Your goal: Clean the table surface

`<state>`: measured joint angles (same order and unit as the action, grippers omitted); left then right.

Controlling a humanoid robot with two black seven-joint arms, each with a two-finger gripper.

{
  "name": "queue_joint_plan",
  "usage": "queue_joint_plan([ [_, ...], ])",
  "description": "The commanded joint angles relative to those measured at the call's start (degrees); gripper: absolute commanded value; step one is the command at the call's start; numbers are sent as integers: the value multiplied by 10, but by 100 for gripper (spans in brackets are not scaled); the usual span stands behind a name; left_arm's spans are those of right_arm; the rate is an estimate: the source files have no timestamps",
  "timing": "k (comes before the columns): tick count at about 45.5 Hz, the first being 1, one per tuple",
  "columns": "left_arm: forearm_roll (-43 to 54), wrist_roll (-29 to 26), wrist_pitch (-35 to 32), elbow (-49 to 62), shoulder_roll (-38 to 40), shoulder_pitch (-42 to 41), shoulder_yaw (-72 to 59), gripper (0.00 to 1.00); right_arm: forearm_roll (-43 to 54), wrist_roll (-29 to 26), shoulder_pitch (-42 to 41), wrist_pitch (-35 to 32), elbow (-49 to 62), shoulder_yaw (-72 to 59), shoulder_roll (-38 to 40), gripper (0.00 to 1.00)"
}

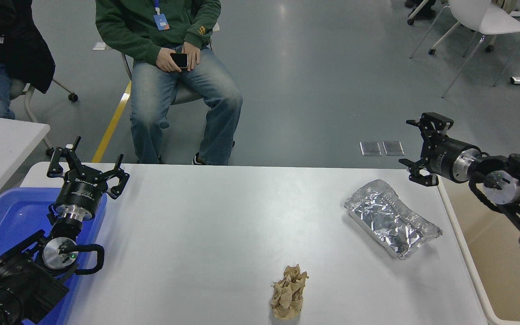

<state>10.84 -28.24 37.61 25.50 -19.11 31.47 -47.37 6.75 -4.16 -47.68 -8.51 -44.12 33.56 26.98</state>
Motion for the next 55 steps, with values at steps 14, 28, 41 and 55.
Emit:
queue_joint_plan([
  [14, 0, 0, 0, 1, 0, 0, 0, 100, 12, 91, 34, 1, 0, 75, -109, 100],
  [28, 0, 0, 0, 1, 0, 0, 0, 100, 69, 137, 53, 2, 25, 90, -148, 100],
  [41, 1, 0, 0, 0, 0, 0, 0, 100, 95, 191, 65, 1, 36, 97, -165, 100],
  [55, 1, 0, 1, 1, 0, 0, 0, 100, 117, 290, 89, 1, 37, 99, -202, 100],
])
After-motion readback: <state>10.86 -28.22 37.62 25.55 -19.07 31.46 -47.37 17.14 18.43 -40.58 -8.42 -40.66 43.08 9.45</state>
